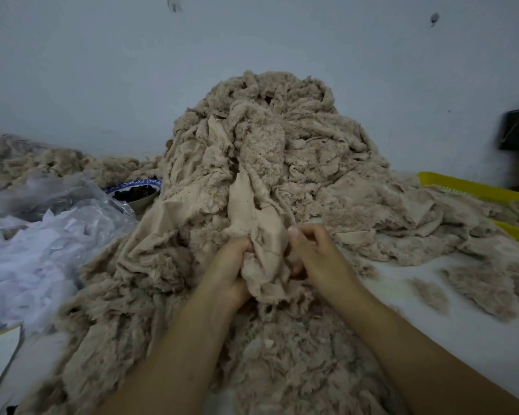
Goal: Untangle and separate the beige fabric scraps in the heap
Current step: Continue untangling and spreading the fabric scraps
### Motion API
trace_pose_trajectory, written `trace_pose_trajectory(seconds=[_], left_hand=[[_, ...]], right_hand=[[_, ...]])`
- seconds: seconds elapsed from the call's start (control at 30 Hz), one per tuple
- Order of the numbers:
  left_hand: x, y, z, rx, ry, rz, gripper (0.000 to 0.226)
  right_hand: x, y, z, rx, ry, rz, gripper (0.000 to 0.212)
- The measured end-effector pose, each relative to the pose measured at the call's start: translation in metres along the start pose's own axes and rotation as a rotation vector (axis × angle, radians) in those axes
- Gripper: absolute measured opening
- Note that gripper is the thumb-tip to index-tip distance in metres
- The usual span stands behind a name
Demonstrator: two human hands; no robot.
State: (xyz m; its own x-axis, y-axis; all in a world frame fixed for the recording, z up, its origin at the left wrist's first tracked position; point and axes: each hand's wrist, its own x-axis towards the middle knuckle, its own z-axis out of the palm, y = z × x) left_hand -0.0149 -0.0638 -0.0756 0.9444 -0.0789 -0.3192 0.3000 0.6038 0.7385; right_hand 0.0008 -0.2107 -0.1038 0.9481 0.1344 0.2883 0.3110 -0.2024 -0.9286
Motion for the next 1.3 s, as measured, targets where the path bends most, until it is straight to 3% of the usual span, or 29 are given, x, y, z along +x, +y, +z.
trace_pose_trajectory(seconds=[0.03, 0.1, 0.17, 0.2, 0.3, 0.43, 0.57, 0.67, 0.77, 0.83, 0.97, 1.07, 1.2, 1.3], left_hand=[[-0.002, -0.005, 0.004, 0.039, -0.04, 0.004, 0.025], [0.0, -0.013, 0.01, 0.105, -0.087, 0.042, 0.034], [0.002, -0.017, 0.013, 0.174, -0.03, 0.098, 0.039], [0.003, -0.017, 0.013, 0.233, 0.027, 0.133, 0.038], [0.005, -0.01, 0.011, 0.282, 0.117, 0.247, 0.032], [0.004, 0.011, -0.003, -0.086, 0.248, 0.203, 0.024], [0.003, 0.014, -0.006, -0.228, 0.107, 0.142, 0.031], [0.004, 0.003, 0.001, -0.088, -0.008, 0.121, 0.03], [0.004, -0.003, 0.006, 0.001, -0.112, 0.157, 0.036], [0.003, -0.007, 0.009, 0.023, -0.166, 0.178, 0.039], [0.003, -0.014, 0.012, 0.033, -0.221, 0.15, 0.039], [0.004, -0.009, 0.011, -0.054, -0.243, 0.143, 0.031], [0.007, 0.013, -0.005, -0.296, -0.173, 0.195, 0.011], [0.01, 0.026, -0.02, -0.483, -0.086, 0.249, 0.022]], right_hand=[[0.002, 0.001, 0.0, 0.075, -0.001, 0.055, 0.054], [0.005, 0.006, 0.0, 0.075, -0.025, 0.049, 0.036], [0.005, 0.009, 0.0, 0.015, 0.009, 0.017, 0.011], [0.006, 0.01, -0.002, 0.0, 0.045, 0.014, 0.008], [0.013, 0.013, -0.013, 0.0, 0.191, 0.066, 0.021], [0.023, 0.018, -0.038, 0.073, 0.395, 0.167, 0.035], [0.022, 0.024, -0.043, 0.008, 0.37, 0.237, 0.039], [0.015, 0.019, -0.031, -0.195, 0.345, 0.084, 0.041], [0.006, 0.008, -0.024, -0.216, 0.404, -0.143, 0.037], [0.001, -0.001, -0.018, -0.212, 0.308, -0.214, 0.027], [-0.003, -0.007, -0.001, -0.258, -0.034, -0.166, 0.035], [-0.002, -0.007, 0.001, -0.256, -0.069, -0.182, 0.046], [-0.005, -0.004, -0.001, -0.344, -0.25, -0.164, 0.051], [0.004, 0.002, -0.012, -0.4, -0.129, -0.103, 0.052]])
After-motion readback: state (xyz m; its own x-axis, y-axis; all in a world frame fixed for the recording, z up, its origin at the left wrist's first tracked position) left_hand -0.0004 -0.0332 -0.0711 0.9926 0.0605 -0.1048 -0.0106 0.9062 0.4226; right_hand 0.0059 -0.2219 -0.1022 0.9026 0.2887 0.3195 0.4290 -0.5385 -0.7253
